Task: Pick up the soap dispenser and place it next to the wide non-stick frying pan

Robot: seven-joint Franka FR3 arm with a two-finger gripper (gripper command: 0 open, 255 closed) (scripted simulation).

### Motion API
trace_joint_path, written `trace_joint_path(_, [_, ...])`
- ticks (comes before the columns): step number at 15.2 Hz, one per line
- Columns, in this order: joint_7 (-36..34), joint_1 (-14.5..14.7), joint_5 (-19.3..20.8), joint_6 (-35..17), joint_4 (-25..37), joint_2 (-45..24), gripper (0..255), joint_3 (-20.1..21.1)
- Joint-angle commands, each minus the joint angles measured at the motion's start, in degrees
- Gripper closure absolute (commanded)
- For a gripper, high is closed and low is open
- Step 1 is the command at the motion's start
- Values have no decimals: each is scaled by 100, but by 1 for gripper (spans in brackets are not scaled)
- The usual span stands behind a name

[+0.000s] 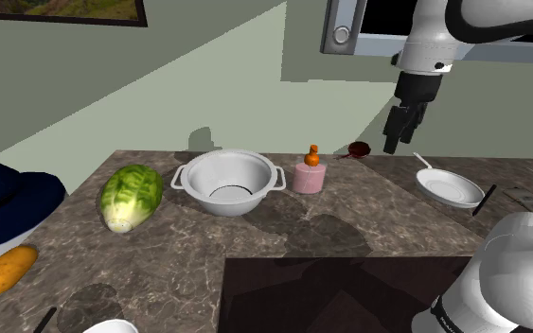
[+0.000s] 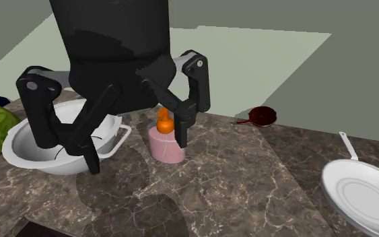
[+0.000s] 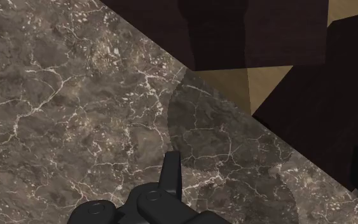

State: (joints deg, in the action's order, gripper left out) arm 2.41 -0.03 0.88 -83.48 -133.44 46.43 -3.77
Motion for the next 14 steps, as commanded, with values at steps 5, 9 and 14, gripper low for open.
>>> trace_joint_path(5, [177, -9, 112, -661, 78, -699, 0, -165])
trace_joint_path(9, [353, -13, 177, -1261, 282, -1462, 0, -321])
trace_joint_path(14, [580, -11, 185, -1897, 710, -2476, 0, -505])
